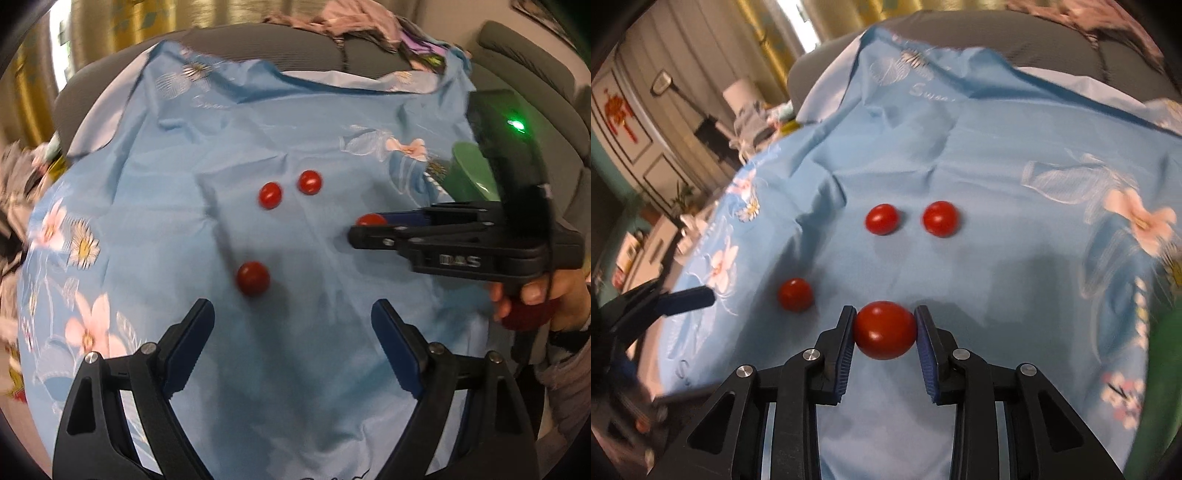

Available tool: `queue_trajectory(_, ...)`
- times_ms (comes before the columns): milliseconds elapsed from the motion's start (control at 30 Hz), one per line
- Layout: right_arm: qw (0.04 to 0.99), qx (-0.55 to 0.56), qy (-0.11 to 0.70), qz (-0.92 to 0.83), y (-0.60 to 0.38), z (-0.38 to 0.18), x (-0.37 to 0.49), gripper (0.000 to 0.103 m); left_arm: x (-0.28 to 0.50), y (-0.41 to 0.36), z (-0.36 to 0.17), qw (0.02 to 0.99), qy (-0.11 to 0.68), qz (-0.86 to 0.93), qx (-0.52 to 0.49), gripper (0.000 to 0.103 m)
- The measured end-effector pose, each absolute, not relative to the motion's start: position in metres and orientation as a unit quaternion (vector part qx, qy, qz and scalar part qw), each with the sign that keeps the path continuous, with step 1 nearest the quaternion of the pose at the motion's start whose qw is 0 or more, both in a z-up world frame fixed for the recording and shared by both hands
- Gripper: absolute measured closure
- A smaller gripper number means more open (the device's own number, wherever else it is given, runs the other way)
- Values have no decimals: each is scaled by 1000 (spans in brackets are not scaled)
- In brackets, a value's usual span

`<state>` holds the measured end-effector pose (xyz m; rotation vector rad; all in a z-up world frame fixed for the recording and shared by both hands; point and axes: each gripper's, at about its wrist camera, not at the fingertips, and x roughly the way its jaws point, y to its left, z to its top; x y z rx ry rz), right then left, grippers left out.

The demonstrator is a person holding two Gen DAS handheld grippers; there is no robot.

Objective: Organize fruits
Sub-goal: 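Grasp a cherry tomato with the right gripper while the left grasps another tomato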

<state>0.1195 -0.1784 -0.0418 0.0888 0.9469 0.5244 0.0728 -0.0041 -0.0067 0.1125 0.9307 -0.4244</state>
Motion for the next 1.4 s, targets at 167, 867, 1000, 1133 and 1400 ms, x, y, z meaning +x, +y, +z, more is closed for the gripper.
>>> queue_trajectory(167, 857, 77, 443, 251, -206, -42, 101, 69, 93, -15, -8, 862, 449, -220, 81, 27)
queue_trajectory(867, 851, 104, 428, 287, -211, -43, 90, 69, 141, -39, -55, 794, 521, -193, 247, 50)
queue_trajectory(1000, 850, 113, 427, 288, -213, -43, 88, 69, 146, -39, -55, 781, 532, -201, 258, 59)
queue_trajectory(1133, 851, 114, 425, 287, -216, -42, 84, 69, 145, -34, -52, 778, 535, -201, 259, 72)
queue_trajectory(1400, 853, 118, 421, 287, -217, -39, 84, 69, 146, -36, -54, 770, 528, -209, 290, 69)
